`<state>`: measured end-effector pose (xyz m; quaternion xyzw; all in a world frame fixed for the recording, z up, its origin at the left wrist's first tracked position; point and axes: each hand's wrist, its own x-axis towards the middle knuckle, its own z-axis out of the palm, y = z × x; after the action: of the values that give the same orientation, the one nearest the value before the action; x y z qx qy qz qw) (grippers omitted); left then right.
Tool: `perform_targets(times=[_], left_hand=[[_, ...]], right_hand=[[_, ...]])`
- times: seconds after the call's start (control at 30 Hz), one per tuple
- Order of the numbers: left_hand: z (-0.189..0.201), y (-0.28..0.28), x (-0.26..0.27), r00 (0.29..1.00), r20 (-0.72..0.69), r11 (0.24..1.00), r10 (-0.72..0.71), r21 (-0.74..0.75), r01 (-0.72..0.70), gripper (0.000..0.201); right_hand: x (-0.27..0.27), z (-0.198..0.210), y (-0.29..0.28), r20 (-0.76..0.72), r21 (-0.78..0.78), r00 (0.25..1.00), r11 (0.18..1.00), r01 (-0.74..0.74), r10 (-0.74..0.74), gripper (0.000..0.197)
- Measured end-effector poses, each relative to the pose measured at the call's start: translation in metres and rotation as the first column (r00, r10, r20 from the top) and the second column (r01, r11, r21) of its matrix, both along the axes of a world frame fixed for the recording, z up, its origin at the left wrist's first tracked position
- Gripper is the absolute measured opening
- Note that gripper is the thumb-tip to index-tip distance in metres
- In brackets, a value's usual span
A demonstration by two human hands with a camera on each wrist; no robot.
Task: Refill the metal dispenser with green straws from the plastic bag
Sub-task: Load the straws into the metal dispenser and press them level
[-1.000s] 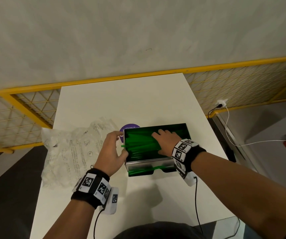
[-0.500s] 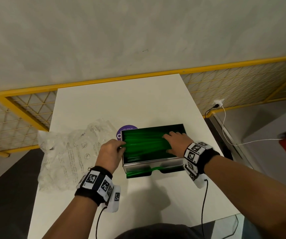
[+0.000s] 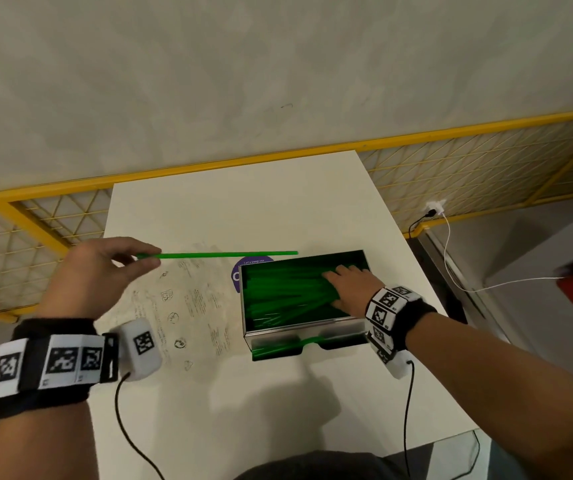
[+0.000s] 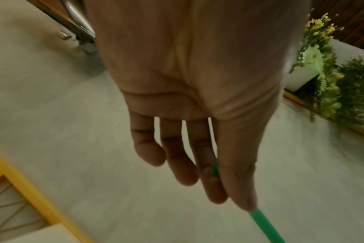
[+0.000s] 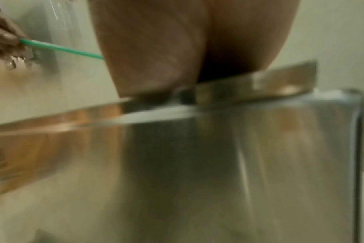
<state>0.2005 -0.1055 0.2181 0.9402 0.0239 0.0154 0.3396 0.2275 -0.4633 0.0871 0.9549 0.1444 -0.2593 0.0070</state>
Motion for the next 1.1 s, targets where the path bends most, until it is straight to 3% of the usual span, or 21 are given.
perform_targets(times=[0.1, 0.23, 0.3, 0.37, 0.47, 0.53, 0.63, 0.77, 0.97, 1.1], left_hand=[[-0.024, -0.027, 0.003, 0.995, -0.042, 0.996, -0.088, 0.011, 0.088, 0.014], [-0.088, -0.074, 0.003, 0.959, -0.120, 0.956, -0.256, 0.113, 0.270, 0.009], [-0.108, -0.094, 0.002, 0.939, -0.121, 0.903, -0.323, 0.259, 0.344, 0.016], [-0.113, -0.113, 0.004, 0.912, -0.142, 0.870, -0.384, 0.275, 0.409, 0.034], [-0.115, -0.133, 0.011, 0.827, -0.287, 0.821, -0.483, 0.181, 0.542, 0.060], [-0.119, -0.141, 0.018, 0.755, -0.419, 0.741, -0.504, 0.240, 0.627, 0.074], [-0.124, -0.147, 0.024, 0.720, -0.527, 0.609, -0.451, 0.407, 0.680, 0.071], [-0.131, -0.156, 0.028, 0.747, -0.546, 0.482, -0.378, 0.573, 0.663, 0.064], [-0.138, -0.157, 0.030, 0.777, -0.508, 0.429, -0.373, 0.648, 0.629, 0.071], [-0.138, -0.157, 0.033, 0.736, -0.547, 0.501, -0.399, 0.543, 0.674, 0.068]], right_hand=[[0.001, 0.010, -0.004, -0.024, 0.118, 0.996, 0.989, 0.087, -0.085, 0.069], [0.005, 0.029, -0.016, -0.050, 0.210, 0.976, 0.953, 0.218, -0.213, 0.052], [0.006, 0.032, -0.017, -0.026, 0.267, 0.973, 0.937, 0.226, -0.228, 0.055], [0.005, 0.030, -0.012, -0.047, 0.295, 0.987, 0.942, 0.161, -0.154, 0.069], [0.002, 0.016, -0.005, -0.127, 0.208, 0.991, 0.976, 0.064, -0.038, 0.091], [0.004, 0.008, -0.003, -0.154, 0.111, 0.988, 0.993, 0.046, -0.028, 0.096], [0.006, 0.005, 0.000, -0.133, -0.020, 0.991, 1.000, 0.011, -0.014, 0.086], [0.006, 0.005, 0.004, -0.126, -0.074, 0.992, 0.997, -0.008, -0.001, 0.066], [0.006, 0.007, 0.003, -0.175, 0.026, 0.984, 0.999, 0.030, -0.025, 0.062], [0.005, 0.006, 0.003, -0.033, -0.015, 0.998, 0.998, -0.053, 0.053, 0.053]])
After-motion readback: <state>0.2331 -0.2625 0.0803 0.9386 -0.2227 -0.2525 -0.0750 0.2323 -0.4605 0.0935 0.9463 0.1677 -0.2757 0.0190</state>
